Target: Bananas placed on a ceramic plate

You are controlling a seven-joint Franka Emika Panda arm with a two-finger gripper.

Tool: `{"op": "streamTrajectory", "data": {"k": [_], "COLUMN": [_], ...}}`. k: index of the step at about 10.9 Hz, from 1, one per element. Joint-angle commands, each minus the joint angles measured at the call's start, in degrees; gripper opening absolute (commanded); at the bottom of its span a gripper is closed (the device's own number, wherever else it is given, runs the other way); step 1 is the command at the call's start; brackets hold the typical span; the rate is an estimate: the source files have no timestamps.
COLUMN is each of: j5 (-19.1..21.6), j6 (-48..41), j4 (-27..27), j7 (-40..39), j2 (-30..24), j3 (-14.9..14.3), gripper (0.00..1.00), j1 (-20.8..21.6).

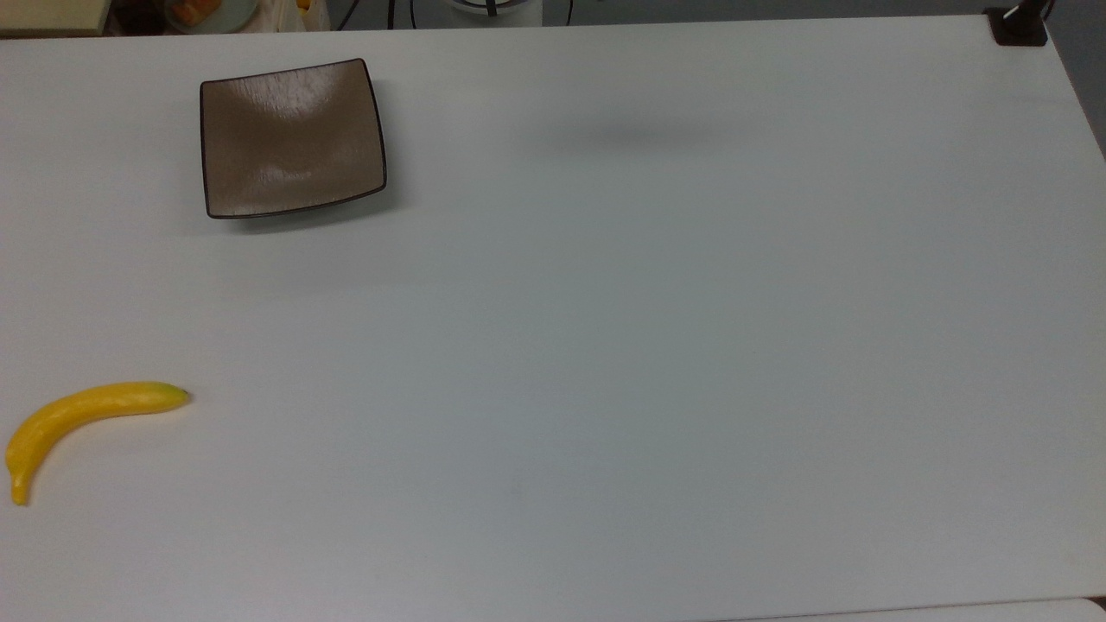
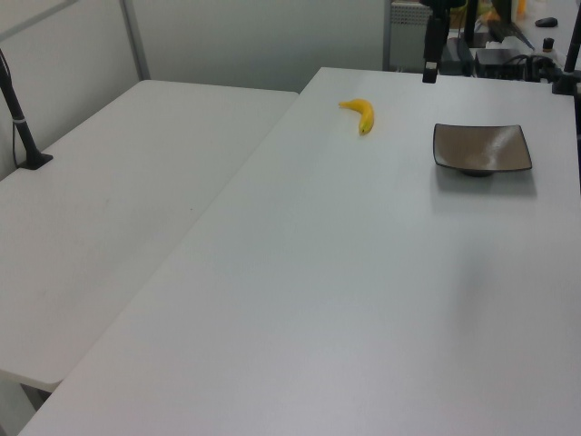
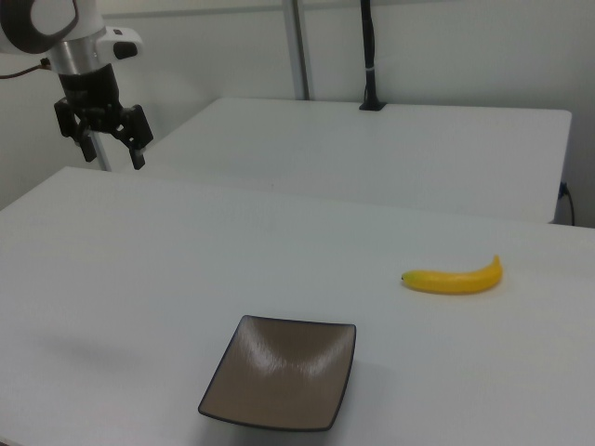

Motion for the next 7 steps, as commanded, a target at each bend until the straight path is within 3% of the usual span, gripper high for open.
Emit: {"op": "streamTrajectory", "data": {"k": [1, 7], "j5": [-0.3, -0.4], "j6": [1.2, 0.8], "j4": [-1.5, -1.1], "j7": [-1.9, -1.2], "j2": [-0.9, -1.0], "j3": [-0.3, -0.3], "gripper": [1.00, 1.00], "j1": [-0.3, -1.6]}}
